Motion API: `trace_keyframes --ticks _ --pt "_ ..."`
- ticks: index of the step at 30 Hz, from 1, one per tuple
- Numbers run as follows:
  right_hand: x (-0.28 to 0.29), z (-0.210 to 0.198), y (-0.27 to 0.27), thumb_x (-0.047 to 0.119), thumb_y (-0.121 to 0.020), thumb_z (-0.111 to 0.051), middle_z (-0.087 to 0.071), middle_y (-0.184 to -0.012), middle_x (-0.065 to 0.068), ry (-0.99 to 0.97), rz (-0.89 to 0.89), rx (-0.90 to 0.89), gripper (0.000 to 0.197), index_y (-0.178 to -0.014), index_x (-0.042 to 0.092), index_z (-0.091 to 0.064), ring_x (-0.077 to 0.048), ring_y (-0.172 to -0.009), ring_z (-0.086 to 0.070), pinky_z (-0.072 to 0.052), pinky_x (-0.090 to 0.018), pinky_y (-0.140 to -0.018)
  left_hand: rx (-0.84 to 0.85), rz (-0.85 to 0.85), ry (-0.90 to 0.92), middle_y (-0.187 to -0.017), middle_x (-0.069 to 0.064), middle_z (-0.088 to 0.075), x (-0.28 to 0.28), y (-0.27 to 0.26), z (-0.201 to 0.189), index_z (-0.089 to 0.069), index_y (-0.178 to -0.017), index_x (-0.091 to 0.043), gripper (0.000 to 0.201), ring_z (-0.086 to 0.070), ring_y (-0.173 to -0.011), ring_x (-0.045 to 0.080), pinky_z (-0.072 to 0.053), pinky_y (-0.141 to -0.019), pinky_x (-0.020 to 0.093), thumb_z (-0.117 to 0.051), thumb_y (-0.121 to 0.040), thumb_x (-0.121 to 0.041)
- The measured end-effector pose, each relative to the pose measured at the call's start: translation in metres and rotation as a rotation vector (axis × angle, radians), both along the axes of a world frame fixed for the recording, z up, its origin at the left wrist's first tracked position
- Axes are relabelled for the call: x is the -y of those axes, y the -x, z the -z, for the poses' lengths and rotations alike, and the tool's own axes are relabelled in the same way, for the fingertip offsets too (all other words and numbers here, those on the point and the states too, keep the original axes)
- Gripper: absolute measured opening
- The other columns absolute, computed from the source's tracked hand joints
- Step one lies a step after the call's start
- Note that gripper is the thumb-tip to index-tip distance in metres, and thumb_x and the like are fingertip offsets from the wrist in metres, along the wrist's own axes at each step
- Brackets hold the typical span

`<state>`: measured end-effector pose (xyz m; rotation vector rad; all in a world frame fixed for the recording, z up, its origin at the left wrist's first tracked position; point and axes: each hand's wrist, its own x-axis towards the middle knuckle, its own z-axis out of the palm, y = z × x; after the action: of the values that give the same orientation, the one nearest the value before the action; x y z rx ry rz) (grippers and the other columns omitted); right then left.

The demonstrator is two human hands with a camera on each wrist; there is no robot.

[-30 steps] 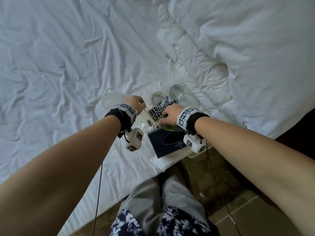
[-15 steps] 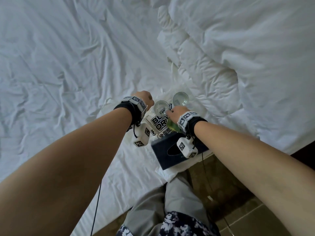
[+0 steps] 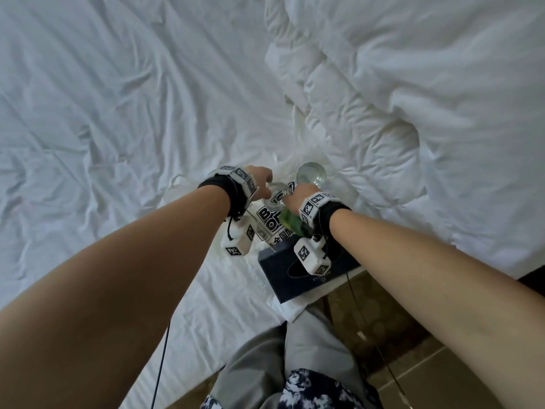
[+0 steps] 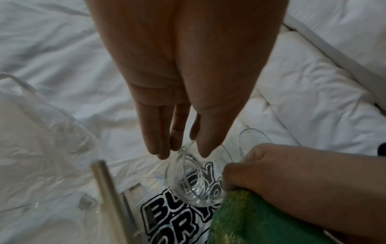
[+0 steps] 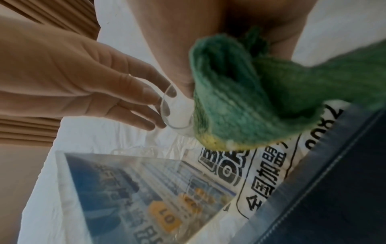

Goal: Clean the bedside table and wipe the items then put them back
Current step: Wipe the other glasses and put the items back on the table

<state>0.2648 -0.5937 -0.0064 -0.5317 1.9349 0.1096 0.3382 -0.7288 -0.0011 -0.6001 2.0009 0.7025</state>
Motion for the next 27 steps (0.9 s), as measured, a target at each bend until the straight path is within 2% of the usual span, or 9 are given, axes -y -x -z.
trace_keyframes --ticks 3,6,8,11,14,19,22,24,27 --pt "0.003 -0.018 0.006 0.029 -0.102 -0.04 -0.059 -0.111 -0.014 -0.014 -0.053 0.016 0.025 -0.104 0.01 -0.056 -0.029 -0.102 -0.059 -0.042 -0.03 -0.075 -0.018 -0.037 -0.04 -0.123 0.001 -0.064 0.003 -0.006 -0.011 -0.05 -0.133 -0.023 0.055 -0.06 -0.107 0.024 -0.048 -0.094 0.038 -0.071 -0.083 -0.035" --pt "0.007 -0.043 0.013 0.041 -0.096 -0.048 -0.058 -0.092 -0.005 0.012 -0.025 -0.013 0.036 -0.086 0.007 -0.052 -0.021 -0.076 -0.055 -0.039 -0.029 -0.063 -0.068 -0.11 -0.099 -0.129 -0.001 -0.058 0.005 -0.013 -0.031 -0.045 -0.139 -0.023 0.07 -0.058 -0.111 0.023 -0.046 -0.098 0.038 -0.077 -0.078 -0.037" --pt "0.012 -0.057 0.016 0.051 -0.087 -0.053 -0.063 -0.088 -0.005 0.043 -0.011 -0.058 0.042 -0.085 0.009 -0.056 -0.018 -0.067 -0.056 -0.039 -0.027 -0.057 -0.117 -0.178 -0.146 -0.13 -0.002 -0.055 0.006 -0.018 -0.05 -0.042 -0.14 -0.025 0.076 -0.057 -0.112 0.022 -0.045 -0.099 0.039 -0.081 -0.075 -0.038" --pt "0.018 -0.099 0.024 0.055 -0.084 -0.052 -0.065 -0.085 -0.006 0.038 -0.055 -0.061 0.043 -0.087 0.014 -0.062 -0.019 -0.067 -0.057 -0.04 -0.028 -0.059 -0.205 -0.275 -0.177 -0.129 -0.003 -0.054 0.008 -0.023 -0.08 -0.044 -0.136 -0.027 0.077 -0.056 -0.113 0.022 -0.046 -0.1 0.041 -0.082 -0.071 -0.042" --pt "0.019 -0.142 0.03 0.053 -0.085 -0.054 -0.06 -0.081 -0.006 0.063 -0.084 -0.116 0.039 -0.077 0.015 -0.056 -0.019 -0.067 -0.055 -0.039 -0.028 -0.06 -0.28 -0.415 -0.24 -0.132 -0.003 -0.052 0.011 -0.025 -0.116 -0.045 -0.135 -0.029 0.074 -0.055 -0.112 0.019 -0.047 -0.098 0.038 -0.081 -0.072 -0.047" --pt "0.017 -0.218 0.029 0.052 -0.086 -0.053 -0.06 -0.099 -0.011 0.14 -0.126 -0.187 0.051 -0.107 0.007 -0.062 -0.026 -0.085 -0.055 -0.039 -0.028 -0.066 -0.364 -0.815 -0.529 -0.132 -0.004 -0.054 0.005 -0.036 -0.187 -0.046 -0.135 -0.036 0.086 -0.053 -0.118 0.024 -0.046 -0.1 0.048 -0.08 -0.058 -0.055" --pt "0.01 -0.27 0.026 0.047 -0.085 -0.055 -0.063 -0.101 -0.012 0.195 -0.12 -0.214 0.039 -0.097 0.01 -0.063 -0.025 -0.081 -0.055 -0.036 -0.028 -0.058 -0.472 -0.891 -0.67 -0.129 0.002 -0.061 -0.003 -0.045 -0.223 -0.055 -0.127 -0.034 0.071 -0.063 -0.112 0.025 -0.051 -0.095 0.046 -0.082 -0.064 -0.052" --pt "0.002 -0.303 0.024 0.045 -0.086 -0.057 -0.062 -0.094 -0.009 0.229 -0.095 -0.228 0.033 -0.085 0.013 -0.061 -0.024 -0.079 -0.055 -0.036 -0.026 -0.055 -0.526 -0.893 -0.748 -0.129 0.007 -0.061 -0.011 -0.049 -0.249 -0.058 -0.126 -0.028 0.053 -0.065 -0.11 0.026 -0.054 -0.091 0.043 -0.076 -0.079 -0.044" --pt "-0.013 -0.348 0.019 0.046 -0.085 -0.058 -0.06 -0.083 -0.005 0.266 -0.088 -0.26 0.031 -0.071 0.018 -0.058 -0.02 -0.069 -0.054 -0.038 -0.026 -0.056 -0.569 -0.932 -0.828 -0.13 0.011 -0.06 -0.025 -0.052 -0.283 -0.06 -0.124 -0.02 0.045 -0.063 -0.112 0.032 -0.054 -0.091 0.047 -0.071 -0.085 -0.04"
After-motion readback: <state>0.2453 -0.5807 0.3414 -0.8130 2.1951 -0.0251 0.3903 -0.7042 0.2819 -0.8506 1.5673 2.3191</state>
